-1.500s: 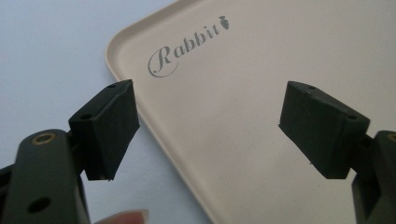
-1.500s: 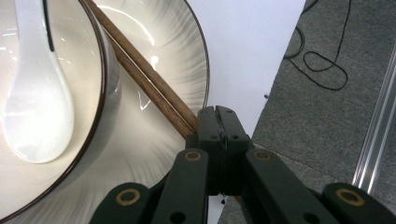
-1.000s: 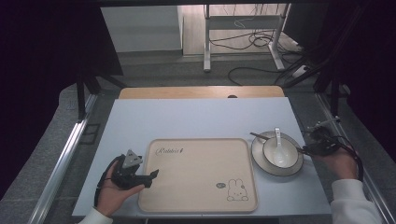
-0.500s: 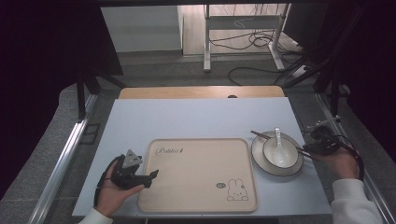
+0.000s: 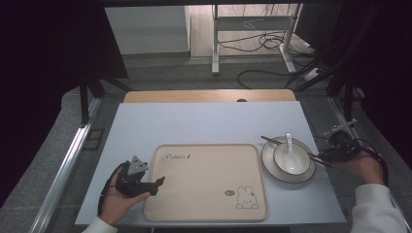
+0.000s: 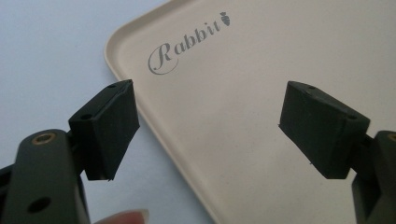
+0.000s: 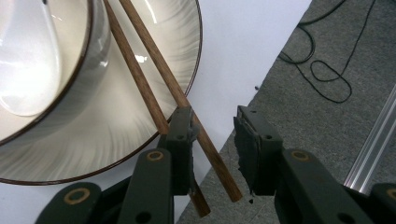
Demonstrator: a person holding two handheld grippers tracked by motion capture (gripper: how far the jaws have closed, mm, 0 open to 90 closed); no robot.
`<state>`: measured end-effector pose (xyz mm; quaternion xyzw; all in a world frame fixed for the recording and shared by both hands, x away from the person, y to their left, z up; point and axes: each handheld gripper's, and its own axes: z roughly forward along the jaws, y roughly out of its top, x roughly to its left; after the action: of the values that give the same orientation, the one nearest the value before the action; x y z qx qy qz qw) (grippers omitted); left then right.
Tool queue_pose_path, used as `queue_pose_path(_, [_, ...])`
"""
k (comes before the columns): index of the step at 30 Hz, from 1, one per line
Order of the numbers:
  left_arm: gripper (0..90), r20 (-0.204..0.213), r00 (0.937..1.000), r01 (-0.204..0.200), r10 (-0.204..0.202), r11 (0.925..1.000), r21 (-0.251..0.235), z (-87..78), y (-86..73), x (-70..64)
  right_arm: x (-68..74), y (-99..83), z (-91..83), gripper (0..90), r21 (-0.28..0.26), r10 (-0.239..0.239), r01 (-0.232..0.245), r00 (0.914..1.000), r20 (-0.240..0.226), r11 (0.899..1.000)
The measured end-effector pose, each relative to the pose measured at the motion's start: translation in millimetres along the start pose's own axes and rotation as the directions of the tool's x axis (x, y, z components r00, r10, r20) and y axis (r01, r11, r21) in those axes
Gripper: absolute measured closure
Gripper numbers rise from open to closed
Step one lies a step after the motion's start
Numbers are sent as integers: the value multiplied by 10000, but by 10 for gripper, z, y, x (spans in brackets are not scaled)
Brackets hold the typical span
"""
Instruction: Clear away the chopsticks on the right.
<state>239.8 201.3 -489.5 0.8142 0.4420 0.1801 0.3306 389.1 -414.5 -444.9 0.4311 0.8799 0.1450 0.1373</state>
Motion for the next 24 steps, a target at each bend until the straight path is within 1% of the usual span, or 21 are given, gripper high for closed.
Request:
queue_pose_path(3, [198, -27, 10000, -4, 4, 10000, 0, -6, -4, 1, -9, 4, 29, 686, 150, -127, 128, 9999, -91, 9998])
queue_pose_path(4, [199, -39, 10000, 14, -14, 10000, -5, -9, -6, 2, -14, 7, 58, 698, 290, -217, 223, 9995, -210, 9993])
queue_pose_path(7, [198, -48, 10000, 30, -30, 10000, -3, -11, -9, 3, -16, 14, 82, 703, 403, -290, 298, 9994, -206, 9987])
queue_pose_path(11, [198, -52, 10000, 22, -22, 10000, 11, -13, -11, 2, -29, 34, 152, 727, 628, -534, 559, 9978, -403, 9965])
queue_pose_path(12, [199, -57, 10000, 14, -14, 10000, 13, -14, -10, 1, -31, 35, 166, 734, 699, -527, 557, 9976, -440, 9960])
queue_pose_path(14, [199, -54, 10000, 12, -12, 10000, 9, -14, -10, 1, -35, 35, 181, 749, 729, -554, 588, 9973, -471, 9956])
queue_pose_path(15, [198, -51, 10000, 9, -9, 10000, 24, -13, -11, 4, -35, 32, 199, 772, 710, -670, 707, 9963, -534, 9950])
queue_pose_path(17, [198, -52, 10000, 8, -8, 10000, 35, -10, -13, 7, -33, 31, 204, 779, 722, -726, 765, 9959, -548, 9945])
queue_pose_path(18, [198, -47, 10000, 46, -46, 10000, 48, 1, -15, 10, -29, 29, 204, 786, 674, -898, 929, 9948, -483, 9934])
queue_pose_path(19, [199, -47, 10000, 46, -46, 10000, 48, 1, -15, 10, -29, 29, 204, 786, 674, -898, 929, 9948, -483, 9934])
queue_pose_path(21, [198, -47, 10000, -8, 9, 10000, 97, 6, -12, 12, -21, 24, 198, 821, 676, -973, 1006, 9939, -513, 9926])
queue_pose_path(24, [198, -36, 10000, 4, -4, 10000, 39, -1, -11, 9, -25, 18, 179, 831, 575, -949, 968, 9949, -354, 9936])
